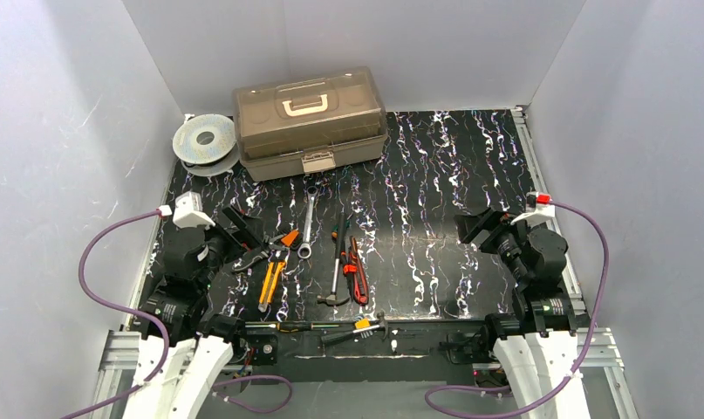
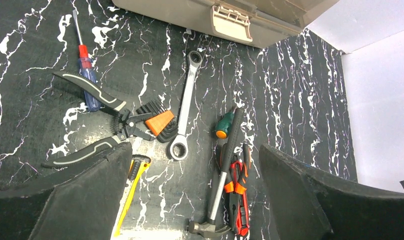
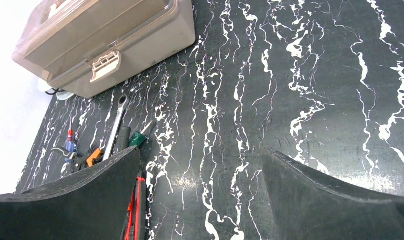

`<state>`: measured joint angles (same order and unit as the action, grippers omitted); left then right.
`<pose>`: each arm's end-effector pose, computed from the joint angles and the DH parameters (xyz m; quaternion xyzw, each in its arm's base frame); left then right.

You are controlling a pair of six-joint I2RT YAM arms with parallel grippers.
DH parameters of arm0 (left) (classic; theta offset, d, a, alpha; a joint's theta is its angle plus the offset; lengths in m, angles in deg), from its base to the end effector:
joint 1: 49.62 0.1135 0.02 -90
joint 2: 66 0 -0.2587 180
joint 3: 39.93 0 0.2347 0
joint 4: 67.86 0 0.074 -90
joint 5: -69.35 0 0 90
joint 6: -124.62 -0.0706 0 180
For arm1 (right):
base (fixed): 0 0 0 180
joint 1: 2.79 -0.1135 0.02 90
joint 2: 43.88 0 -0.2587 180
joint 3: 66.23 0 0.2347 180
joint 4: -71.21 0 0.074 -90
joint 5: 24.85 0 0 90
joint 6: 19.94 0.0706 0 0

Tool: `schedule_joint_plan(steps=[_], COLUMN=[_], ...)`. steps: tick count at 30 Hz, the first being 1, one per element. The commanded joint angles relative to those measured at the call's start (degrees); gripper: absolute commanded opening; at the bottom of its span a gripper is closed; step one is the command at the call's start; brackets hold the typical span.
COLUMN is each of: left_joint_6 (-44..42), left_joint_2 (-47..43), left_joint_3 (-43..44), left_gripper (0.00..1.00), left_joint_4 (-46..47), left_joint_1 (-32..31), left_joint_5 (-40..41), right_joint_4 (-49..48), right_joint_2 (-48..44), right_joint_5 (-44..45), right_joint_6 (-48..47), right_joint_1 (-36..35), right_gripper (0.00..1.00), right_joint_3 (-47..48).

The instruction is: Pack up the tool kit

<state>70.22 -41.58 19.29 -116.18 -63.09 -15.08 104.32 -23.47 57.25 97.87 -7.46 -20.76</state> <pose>0.1158 -0.0207 0.3207 -0.1801 0.7641 -0.2220 0.5783 0.1314 0.0205 0.2830 0.1068 0.7470 0.2329 0.6135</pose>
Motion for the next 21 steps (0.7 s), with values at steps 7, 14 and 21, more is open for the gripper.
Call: schedule_joint_plan(steps=[7,14,21], left_joint_6=[-1.19,-6.52,-8.48], left_joint_2=[6.93,24.67,45.86], left_joint_3=[4.08,13.84,29.62], left_gripper=[0.98,0.98,0.98], left_joint_4=[1.51,8.03,8.89], left_joint_1=[-0.01,0.14,5.72], left_joint_5=[5.66,3.66,3.8], right_joint_4=[-5.19,-9.23,-15.39], right_joint_2=[4.16,18.11,40.68], right_joint_5=[-1.49,-4.29,-4.77], right_joint_6=[8.19,12.83,15.66], right_joint_1=[-0.07,-0.1,-4.85], right_gripper=[0.98,0.98,0.98], right_joint_3=[1.62,8.23,24.53])
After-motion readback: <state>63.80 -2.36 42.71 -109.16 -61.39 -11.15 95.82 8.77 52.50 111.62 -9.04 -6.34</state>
